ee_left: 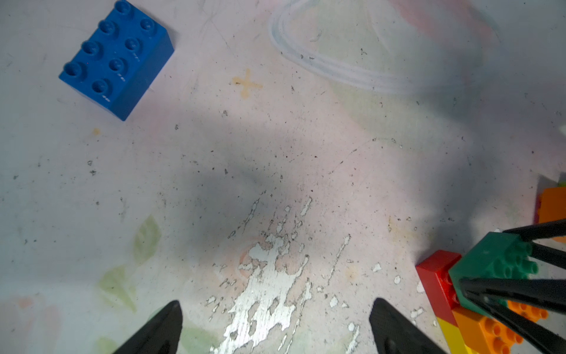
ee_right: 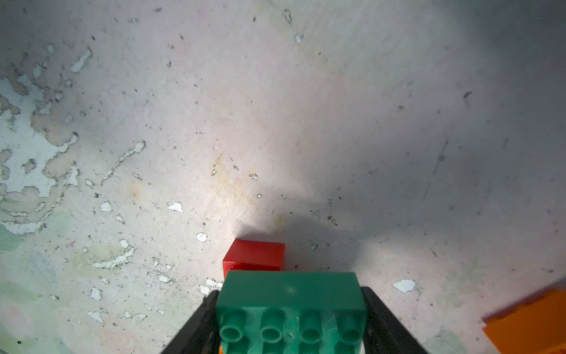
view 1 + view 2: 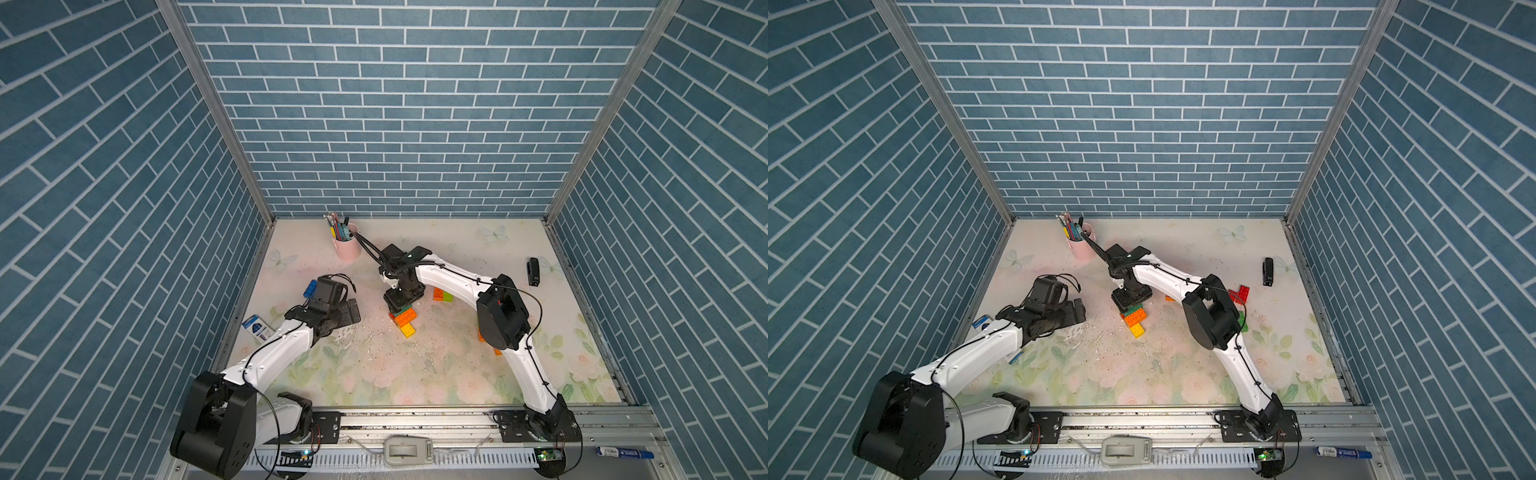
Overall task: Assemble a rectangle with lego
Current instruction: Assemble the lego brick with the lego brick.
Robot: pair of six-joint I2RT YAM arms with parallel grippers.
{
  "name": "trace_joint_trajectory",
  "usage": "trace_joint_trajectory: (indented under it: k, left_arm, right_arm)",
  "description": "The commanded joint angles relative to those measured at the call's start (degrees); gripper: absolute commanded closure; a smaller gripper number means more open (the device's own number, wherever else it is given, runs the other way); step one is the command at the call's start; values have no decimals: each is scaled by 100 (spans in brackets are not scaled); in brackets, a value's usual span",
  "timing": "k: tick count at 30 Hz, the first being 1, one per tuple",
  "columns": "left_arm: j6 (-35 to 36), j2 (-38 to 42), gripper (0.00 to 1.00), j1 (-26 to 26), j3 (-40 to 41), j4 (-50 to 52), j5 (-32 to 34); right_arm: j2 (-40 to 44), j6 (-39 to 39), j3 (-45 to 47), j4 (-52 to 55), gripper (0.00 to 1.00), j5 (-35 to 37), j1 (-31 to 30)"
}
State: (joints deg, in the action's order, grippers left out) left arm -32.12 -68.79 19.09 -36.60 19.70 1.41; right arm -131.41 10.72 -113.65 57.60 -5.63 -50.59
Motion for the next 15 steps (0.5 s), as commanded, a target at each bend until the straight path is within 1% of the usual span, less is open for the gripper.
trace_joint_trajectory:
  k: [1, 13, 15]
  left_arm:
    - [80, -5, 3, 16, 100, -19, 7]
    - [76, -24, 3, 16, 118, -46, 0]
    - [80, -14, 3, 13, 131, -46, 0]
  right_arm:
    - [-157, 124, -165, 172, 80, 8, -22]
    - [-100, 97, -386, 348, 81, 27, -124]
    - [-103, 98, -408, 369, 81, 158, -135]
